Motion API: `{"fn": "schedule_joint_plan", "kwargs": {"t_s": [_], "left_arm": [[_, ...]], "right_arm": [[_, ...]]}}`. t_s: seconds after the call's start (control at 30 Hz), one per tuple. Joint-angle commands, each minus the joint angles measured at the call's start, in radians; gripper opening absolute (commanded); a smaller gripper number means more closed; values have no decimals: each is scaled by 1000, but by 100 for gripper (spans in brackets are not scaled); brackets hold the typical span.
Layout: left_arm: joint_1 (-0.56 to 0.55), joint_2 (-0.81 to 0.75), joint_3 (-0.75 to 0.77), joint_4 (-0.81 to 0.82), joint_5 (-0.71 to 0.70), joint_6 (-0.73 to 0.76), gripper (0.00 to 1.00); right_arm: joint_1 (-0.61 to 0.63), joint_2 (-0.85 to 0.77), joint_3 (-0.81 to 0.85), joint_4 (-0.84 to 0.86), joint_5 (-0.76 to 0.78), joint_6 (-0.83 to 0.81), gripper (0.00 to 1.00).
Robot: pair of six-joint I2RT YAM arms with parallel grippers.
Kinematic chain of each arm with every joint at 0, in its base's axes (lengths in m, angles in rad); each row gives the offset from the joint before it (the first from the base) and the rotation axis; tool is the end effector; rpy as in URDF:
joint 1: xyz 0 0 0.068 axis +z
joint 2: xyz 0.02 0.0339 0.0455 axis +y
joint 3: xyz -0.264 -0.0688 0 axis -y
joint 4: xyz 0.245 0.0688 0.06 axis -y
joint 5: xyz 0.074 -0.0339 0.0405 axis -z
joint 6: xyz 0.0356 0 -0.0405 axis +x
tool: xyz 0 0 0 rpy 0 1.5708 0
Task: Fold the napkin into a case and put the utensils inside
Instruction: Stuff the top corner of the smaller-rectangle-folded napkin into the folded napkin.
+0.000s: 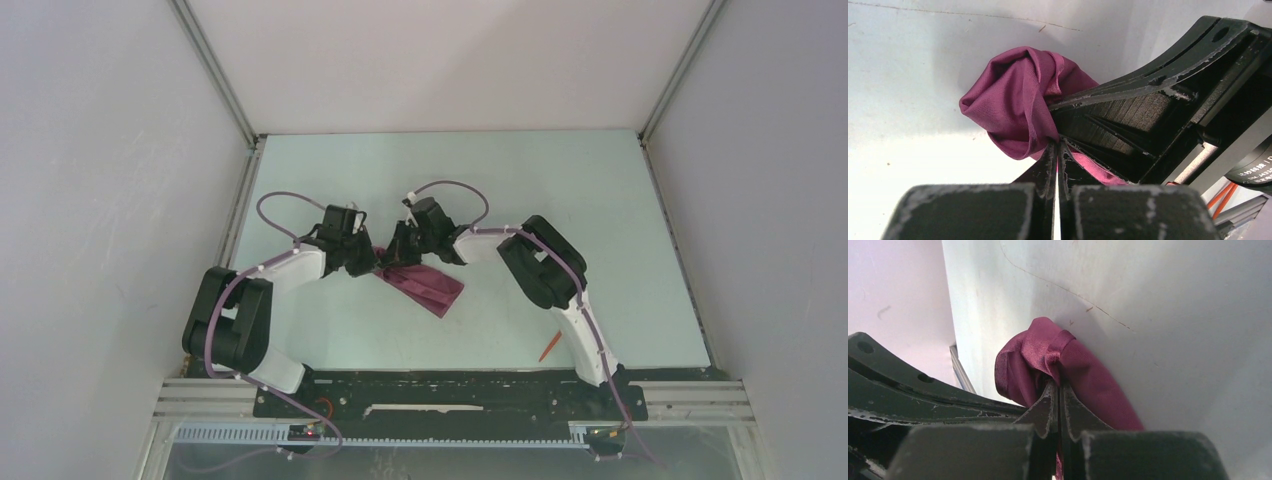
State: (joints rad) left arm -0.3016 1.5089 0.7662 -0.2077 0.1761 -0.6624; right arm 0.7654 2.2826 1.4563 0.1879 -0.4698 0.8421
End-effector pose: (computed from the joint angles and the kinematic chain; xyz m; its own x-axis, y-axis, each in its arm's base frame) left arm 0.2733 -0.0915 0.1668 -0.8523 -0.3690 -0.3707 -0.1705 0.8661 -0.4699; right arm 0.3404 0.3494 0.1109 -0.9426 0.0169 -0.3335 -0.2654 0.5684 0.7788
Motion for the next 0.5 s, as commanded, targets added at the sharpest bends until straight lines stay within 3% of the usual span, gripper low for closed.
{"fn": "schedule_joint_plan", "kwargs": {"t_s": [0.0,0.17,0.3,0.47], "left_arm": [[-4,-5,35,15,14,8,0],[13,29,27,8,20,5,0],[30,-3,13,12,11,21,6],[39,-85,15,-2,13,22,25]], "right_arm": [[50,44,-51,140,65,107,2],[27,37,-102,191,13,146,12],[21,16,-151,233,-1,167,22],[21,23,-153,246,-15,177,27]]}}
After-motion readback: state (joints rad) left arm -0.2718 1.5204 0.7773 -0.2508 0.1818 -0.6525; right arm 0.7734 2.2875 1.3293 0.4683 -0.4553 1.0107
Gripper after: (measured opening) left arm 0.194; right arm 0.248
